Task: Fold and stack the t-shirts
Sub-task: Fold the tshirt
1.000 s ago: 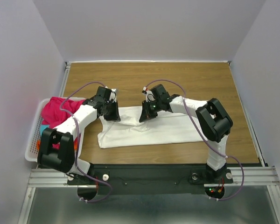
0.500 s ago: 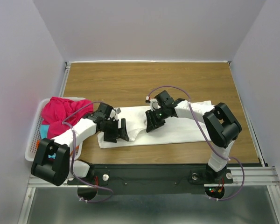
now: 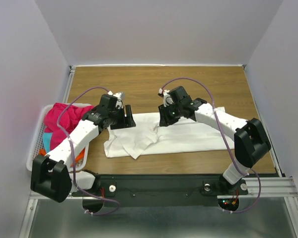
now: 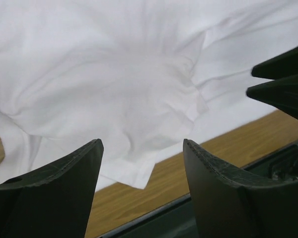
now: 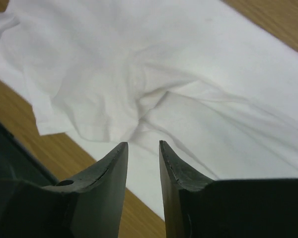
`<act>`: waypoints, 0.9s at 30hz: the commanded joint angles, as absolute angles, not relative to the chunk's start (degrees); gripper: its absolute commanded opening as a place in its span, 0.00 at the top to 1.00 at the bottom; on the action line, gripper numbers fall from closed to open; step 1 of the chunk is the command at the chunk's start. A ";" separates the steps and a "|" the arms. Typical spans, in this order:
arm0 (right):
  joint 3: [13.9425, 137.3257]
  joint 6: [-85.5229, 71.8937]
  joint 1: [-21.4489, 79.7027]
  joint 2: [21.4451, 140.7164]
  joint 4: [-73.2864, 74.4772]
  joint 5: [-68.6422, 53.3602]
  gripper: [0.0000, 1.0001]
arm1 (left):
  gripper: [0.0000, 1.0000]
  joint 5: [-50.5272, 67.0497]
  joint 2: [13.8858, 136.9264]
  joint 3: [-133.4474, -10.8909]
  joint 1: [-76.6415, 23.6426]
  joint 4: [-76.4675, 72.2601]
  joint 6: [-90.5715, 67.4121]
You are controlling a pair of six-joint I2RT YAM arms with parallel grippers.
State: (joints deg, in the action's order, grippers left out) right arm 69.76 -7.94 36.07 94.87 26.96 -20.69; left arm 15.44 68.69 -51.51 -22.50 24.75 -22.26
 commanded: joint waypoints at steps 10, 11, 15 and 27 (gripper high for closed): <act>70.74 -19.60 10.74 95.79 26.81 -0.35 0.59 | 0.29 2.90 85.51 -53.87 -17.05 14.42 -23.30; 71.27 -19.77 10.11 97.28 26.81 1.56 0.59 | 0.29 2.90 87.61 -54.14 -16.79 14.24 -23.03; 73.39 -19.34 9.23 101.15 26.81 1.24 0.59 | 0.29 1.76 90.26 -54.41 -15.91 14.15 -21.89; 78.75 -18.54 14.94 106.78 26.89 -7.21 0.59 | 0.30 -1.76 94.39 -51.07 -13.01 12.57 -22.50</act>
